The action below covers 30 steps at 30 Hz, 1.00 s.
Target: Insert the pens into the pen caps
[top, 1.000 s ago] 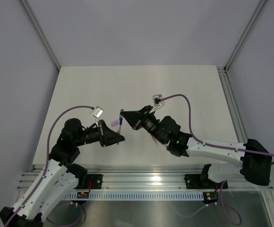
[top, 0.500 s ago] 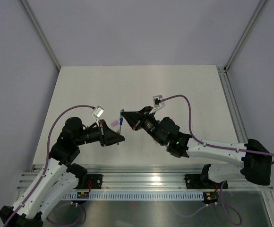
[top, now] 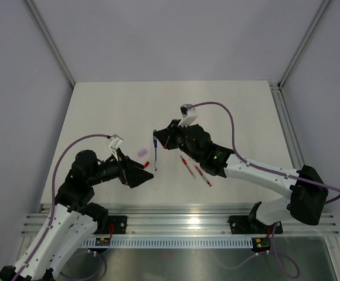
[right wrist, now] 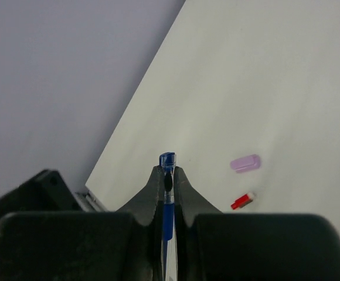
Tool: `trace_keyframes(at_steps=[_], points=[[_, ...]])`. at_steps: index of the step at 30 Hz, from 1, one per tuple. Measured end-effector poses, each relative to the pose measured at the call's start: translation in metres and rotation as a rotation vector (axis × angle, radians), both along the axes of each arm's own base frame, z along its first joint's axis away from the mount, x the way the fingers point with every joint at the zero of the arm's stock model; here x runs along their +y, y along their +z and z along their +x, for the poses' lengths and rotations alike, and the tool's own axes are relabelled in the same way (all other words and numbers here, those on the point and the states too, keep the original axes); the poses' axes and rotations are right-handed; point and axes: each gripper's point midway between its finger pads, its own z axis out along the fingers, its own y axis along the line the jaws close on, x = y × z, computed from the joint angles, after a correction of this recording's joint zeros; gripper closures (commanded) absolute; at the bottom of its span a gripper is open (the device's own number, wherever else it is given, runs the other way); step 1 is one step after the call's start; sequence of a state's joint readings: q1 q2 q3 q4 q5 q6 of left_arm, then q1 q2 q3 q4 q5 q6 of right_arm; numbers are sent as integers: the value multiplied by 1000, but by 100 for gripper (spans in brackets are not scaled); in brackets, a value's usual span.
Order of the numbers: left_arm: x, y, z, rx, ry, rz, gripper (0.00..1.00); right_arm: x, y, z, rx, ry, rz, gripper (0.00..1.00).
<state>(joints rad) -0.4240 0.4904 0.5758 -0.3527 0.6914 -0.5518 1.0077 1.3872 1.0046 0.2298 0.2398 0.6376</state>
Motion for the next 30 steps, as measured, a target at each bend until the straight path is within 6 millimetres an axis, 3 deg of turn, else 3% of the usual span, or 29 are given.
trace_keyframes(at_steps=[4, 8, 10, 13, 16, 19, 24, 30], points=[[7, -11, -5, 4, 11, 50, 1, -25, 6, 35, -4, -80, -14, 100], [15, -12, -6, -14, 31, 104, 1, -73, -14, 75, 24, -195, -103, 100], [17, -6, -4, -47, 43, 120, 1, -109, -28, 97, 51, -284, -159, 100], [20, -1, 0, -85, 60, 130, 1, -179, -51, 125, 105, -441, -253, 100], [21, -2, -1, -96, 63, 129, 1, -240, -70, 139, 162, -575, -348, 100], [22, -1, -3, -110, 63, 124, 1, -282, -87, 143, 217, -658, -425, 100], [24, 6, -7, -153, 66, 107, 1, -313, -125, 158, 326, -689, -570, 100], [27, 14, -12, -203, 77, 91, 1, -329, -171, 188, 426, -637, -750, 100]])
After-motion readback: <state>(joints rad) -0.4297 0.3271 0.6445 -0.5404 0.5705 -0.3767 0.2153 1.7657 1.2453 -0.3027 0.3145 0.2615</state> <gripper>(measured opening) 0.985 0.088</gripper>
